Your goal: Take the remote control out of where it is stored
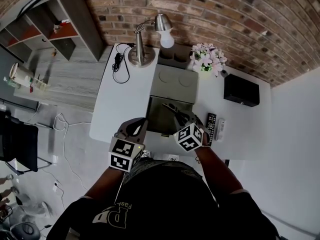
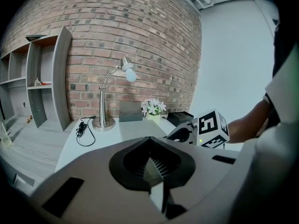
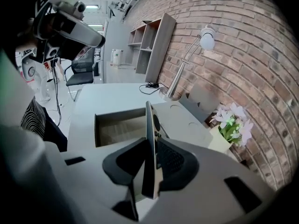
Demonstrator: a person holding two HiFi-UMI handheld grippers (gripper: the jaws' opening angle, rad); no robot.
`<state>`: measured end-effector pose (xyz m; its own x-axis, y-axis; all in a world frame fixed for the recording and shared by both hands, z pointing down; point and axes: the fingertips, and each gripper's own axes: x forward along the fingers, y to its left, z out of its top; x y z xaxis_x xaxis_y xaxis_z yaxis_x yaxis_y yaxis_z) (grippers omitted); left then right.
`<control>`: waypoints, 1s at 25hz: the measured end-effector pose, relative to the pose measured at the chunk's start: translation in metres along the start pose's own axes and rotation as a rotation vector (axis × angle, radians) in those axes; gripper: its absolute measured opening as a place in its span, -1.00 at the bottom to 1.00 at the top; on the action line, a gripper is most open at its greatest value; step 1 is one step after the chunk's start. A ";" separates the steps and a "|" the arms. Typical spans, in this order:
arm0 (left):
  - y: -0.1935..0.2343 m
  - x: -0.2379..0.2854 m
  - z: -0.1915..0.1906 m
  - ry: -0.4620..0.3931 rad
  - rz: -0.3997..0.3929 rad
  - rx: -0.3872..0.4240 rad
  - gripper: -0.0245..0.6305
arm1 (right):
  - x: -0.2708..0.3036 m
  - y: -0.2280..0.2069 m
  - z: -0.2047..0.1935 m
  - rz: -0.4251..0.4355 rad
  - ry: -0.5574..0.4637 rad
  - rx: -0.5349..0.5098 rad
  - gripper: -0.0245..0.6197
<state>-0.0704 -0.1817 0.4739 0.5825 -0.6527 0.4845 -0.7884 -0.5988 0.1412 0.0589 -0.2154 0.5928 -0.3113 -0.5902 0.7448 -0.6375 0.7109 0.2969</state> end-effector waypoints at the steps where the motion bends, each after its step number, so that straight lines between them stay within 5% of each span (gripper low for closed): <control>1: -0.001 0.000 0.000 0.002 -0.002 0.001 -0.91 | -0.003 -0.001 0.002 -0.003 -0.009 0.005 -0.67; 14: -0.029 0.013 0.003 0.000 -0.052 0.033 -0.90 | -0.052 -0.014 0.016 -0.047 -0.105 0.078 -0.67; 25: -0.072 0.040 -0.005 0.036 -0.138 0.089 -0.90 | -0.084 -0.030 -0.024 -0.112 -0.094 0.161 -0.68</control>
<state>0.0086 -0.1619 0.4877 0.6754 -0.5451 0.4966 -0.6796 -0.7216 0.1322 0.1211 -0.1773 0.5357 -0.2915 -0.7005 0.6515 -0.7735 0.5732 0.2703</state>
